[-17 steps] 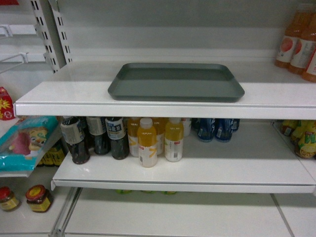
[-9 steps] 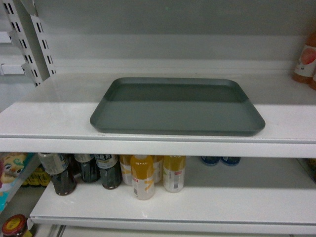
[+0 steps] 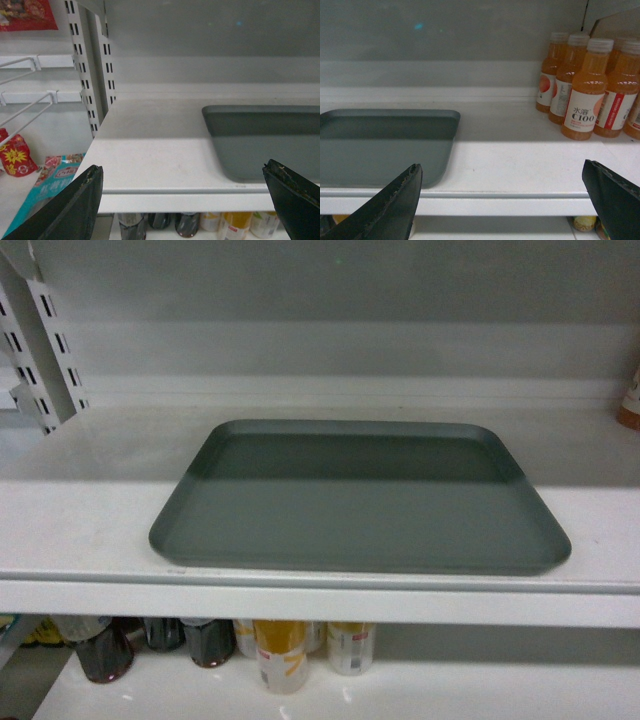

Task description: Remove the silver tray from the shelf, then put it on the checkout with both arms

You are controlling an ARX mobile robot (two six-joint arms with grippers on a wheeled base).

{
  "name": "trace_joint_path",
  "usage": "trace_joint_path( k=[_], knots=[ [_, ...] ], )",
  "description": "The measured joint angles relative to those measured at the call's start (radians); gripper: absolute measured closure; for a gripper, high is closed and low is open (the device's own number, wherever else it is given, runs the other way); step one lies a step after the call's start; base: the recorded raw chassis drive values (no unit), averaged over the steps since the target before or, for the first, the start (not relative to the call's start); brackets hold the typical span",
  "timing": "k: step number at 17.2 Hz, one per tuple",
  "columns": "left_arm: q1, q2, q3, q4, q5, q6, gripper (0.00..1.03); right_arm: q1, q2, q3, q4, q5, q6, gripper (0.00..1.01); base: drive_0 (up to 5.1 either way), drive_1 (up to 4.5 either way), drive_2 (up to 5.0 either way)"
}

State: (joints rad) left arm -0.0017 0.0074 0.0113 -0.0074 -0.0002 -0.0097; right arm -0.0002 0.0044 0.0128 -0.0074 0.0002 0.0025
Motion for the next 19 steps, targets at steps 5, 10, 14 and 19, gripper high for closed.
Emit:
trace_joint_path(
  k=[5,10,14,19],
  knots=[
    [0.000,0.000,0.000,0.002,0.000,0.000,0.05,0.000,0.000,0.000,-0.002,0.000,0.000,0.03,0.1,2.23,-2.1],
    [0.000,0.000,0.000,0.003,0.000,0.000,0.05,0.000,0.000,0.000,0.003,0.000,0.000,0.03,0.0,0.00,0.0],
    [-0.090,0.101,0.070,-0.175,-0.187,-0.018,0.05,-0.006,0.006,0.006,-0.031,-0.015,0.009,0.03,0.0,0.00,0.0],
    [-0.106,0.422,0.163,0.054,-0.298,0.004,0.05,-0.012,0.332,0.055,0.166,-0.121,0.060,0.03,0.0,0.00,0.0]
  ],
)
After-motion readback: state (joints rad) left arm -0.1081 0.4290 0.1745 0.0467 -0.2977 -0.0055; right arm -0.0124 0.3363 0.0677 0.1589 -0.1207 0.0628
